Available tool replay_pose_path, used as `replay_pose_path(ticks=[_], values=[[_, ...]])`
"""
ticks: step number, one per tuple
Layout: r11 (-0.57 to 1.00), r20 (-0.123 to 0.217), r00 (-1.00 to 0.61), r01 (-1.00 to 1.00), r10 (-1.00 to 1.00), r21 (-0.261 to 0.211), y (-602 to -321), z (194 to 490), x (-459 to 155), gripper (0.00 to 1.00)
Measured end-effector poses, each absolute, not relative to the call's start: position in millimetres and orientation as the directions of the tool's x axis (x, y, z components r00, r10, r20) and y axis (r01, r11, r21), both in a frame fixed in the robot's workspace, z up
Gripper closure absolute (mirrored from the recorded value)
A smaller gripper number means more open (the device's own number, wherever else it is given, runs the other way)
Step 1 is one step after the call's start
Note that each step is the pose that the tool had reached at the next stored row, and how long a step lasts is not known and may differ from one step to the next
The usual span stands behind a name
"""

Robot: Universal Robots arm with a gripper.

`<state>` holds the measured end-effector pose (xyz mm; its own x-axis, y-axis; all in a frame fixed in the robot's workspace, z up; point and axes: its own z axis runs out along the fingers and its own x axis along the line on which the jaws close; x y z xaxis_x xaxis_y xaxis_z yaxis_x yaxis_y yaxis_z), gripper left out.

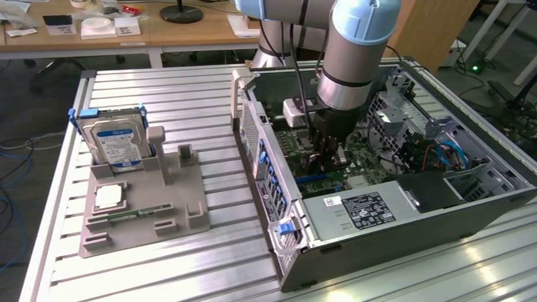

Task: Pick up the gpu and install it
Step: 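Insert the gpu into the slot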

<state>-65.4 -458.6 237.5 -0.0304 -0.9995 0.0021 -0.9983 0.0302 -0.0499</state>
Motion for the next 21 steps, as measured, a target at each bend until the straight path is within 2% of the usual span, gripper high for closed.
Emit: replay_pose_path(ticks=[21], values=[[0.031,0.002,-0.031,-0.998,-1.000,-0.050,-459,226,-65,0.72]])
